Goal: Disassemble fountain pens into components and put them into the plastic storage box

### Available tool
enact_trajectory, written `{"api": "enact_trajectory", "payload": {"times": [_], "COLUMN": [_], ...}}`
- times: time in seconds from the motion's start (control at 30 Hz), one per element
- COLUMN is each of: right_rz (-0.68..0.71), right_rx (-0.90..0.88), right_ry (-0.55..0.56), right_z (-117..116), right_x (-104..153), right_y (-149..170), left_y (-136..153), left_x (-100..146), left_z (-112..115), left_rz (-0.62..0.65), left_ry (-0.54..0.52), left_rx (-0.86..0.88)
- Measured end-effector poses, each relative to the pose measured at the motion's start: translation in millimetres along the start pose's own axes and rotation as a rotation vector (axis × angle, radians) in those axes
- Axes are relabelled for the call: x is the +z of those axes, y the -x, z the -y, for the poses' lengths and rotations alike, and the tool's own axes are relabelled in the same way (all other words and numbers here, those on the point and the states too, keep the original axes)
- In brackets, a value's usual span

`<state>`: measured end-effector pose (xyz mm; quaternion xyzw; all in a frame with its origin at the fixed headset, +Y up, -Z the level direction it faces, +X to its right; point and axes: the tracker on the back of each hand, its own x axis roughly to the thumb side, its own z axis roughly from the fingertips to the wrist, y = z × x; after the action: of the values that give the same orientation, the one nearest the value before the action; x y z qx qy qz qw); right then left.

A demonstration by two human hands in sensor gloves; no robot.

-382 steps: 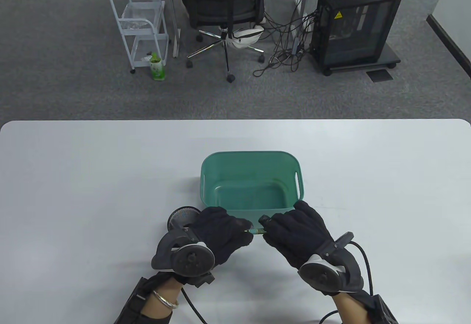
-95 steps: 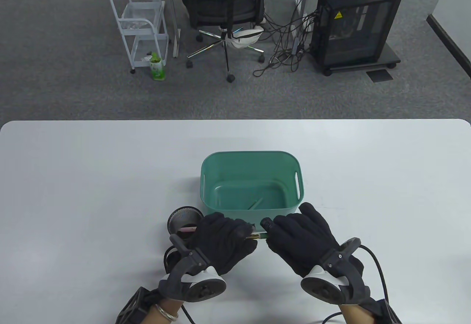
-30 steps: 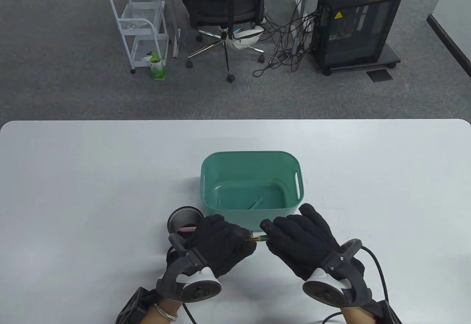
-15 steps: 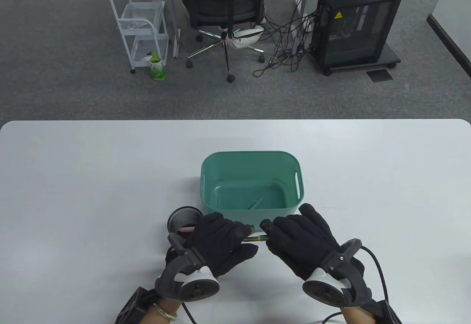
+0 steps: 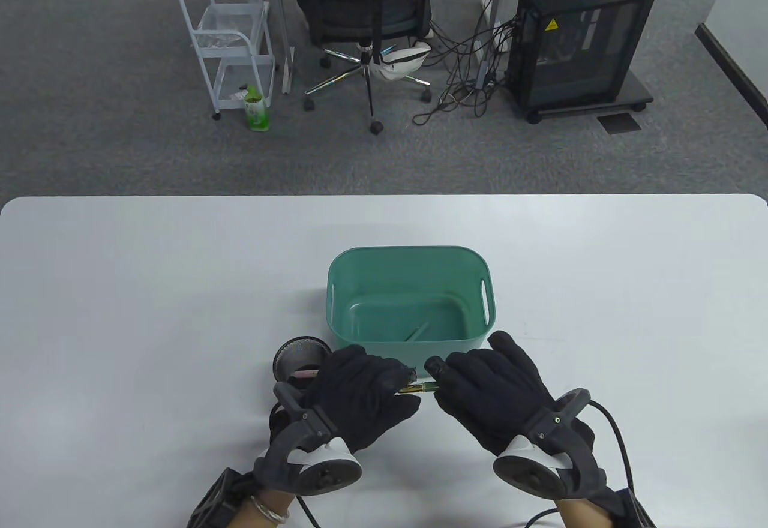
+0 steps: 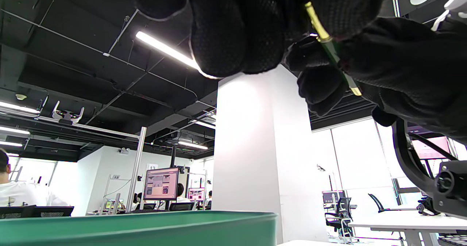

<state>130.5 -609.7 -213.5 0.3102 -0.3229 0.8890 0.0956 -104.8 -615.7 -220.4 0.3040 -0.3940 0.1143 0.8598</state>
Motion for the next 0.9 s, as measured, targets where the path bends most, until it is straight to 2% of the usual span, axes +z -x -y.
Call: {"api": "enact_trajectory", "payload": {"times": [0.9], "right_rz": [0.01], "right_rx": [-0.006], "right_ry": [-0.001], "right_z": [-0.1], "right_x": [-0.6], "right_y": [-2.3], "left_y": [1.8], "left_x": [-1.0], "left_z": [1.1], "left_rz": [0.003], "left_ry": [-0.012], "left_rx": [0.034]}}
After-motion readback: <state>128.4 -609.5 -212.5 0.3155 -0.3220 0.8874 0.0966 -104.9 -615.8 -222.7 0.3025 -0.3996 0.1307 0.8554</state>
